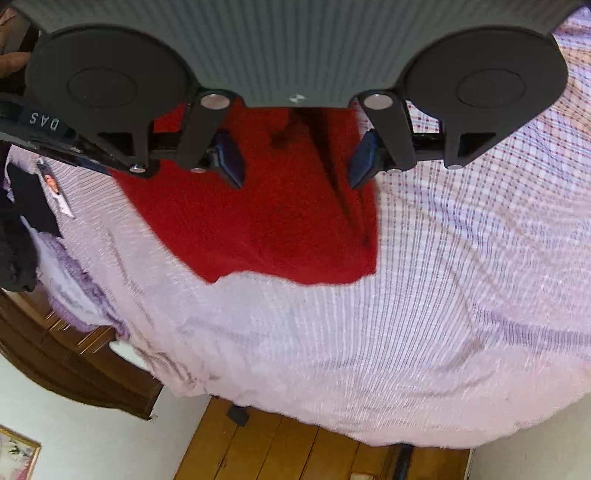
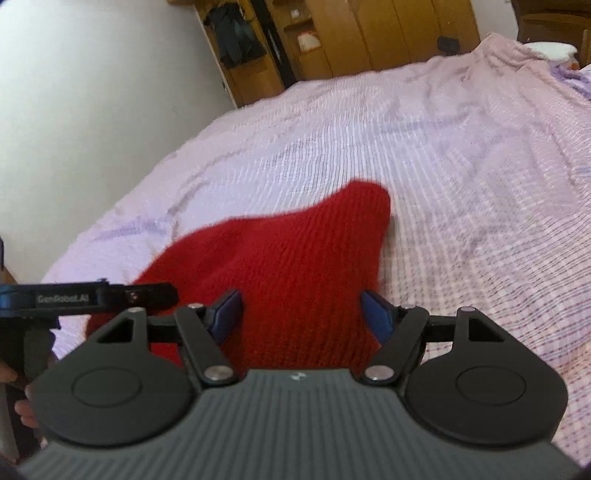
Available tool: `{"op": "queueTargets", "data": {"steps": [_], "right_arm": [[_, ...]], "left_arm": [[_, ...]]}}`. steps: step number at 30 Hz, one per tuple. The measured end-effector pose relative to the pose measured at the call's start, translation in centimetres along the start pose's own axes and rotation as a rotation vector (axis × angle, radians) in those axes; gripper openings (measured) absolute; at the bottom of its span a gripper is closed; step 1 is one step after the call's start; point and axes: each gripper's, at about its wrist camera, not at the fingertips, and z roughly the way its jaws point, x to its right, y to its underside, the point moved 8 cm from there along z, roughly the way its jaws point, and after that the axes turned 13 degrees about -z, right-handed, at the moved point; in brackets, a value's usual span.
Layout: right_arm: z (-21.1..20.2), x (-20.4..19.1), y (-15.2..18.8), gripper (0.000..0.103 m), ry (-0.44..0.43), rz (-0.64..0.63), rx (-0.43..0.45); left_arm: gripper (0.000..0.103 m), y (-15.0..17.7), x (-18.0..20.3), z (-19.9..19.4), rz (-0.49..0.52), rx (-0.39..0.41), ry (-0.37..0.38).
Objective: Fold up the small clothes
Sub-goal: 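Open both grippers and release the folded bundle onto the bed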
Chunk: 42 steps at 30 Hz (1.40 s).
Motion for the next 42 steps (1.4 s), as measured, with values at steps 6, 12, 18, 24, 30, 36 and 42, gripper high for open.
{"op": "queueTargets", "data": {"steps": [6, 12, 18, 24, 30, 36, 42], "right_arm": [[-1.8, -1.0, -1.1, 0.071, -0.01, -0.051, 0.044], [0.0, -1.6, -0.2, 0.071, 0.009, -0.092, 0.001], [1.8, -2.0, 1.4, 0.072, -0.015, -0.068, -0.028], [1.8, -2.1, 1.4, 0.073, 0.006, -0.075, -0.013], [-0.6, -1.8, 0.6, 0.073, 0.015, -0.04, 0.028], [-3.1, -1.3, 1.1, 0.074, 0.033, 0.0, 0.032], [-5.1, -1.9, 2.5, 0.077, 0.062, -0.014, 0.042]], "left_arm": [[0.067, -0.4, 2.6, -2.5, 0.074, 0.06, 0.01], [0.067, 1.3, 1.4, 0.1, 0.118, -0.001, -0.093], [0.07, 2.0, -0.6, 1.9, 0.047, -0.041, -0.099], [0.07, 1.9, -0.1, 1.8, 0.079, -0.019, -0.118], [0.07, 1.5, 0.3, -1.0, 0.054, 0.001, -0.108], [0.071, 2.7, 1.0, -3.8, 0.082, 0.025, -0.115], [0.076, 4.1, 0.9, -4.8, 0.082, 0.048, -0.155]]}}
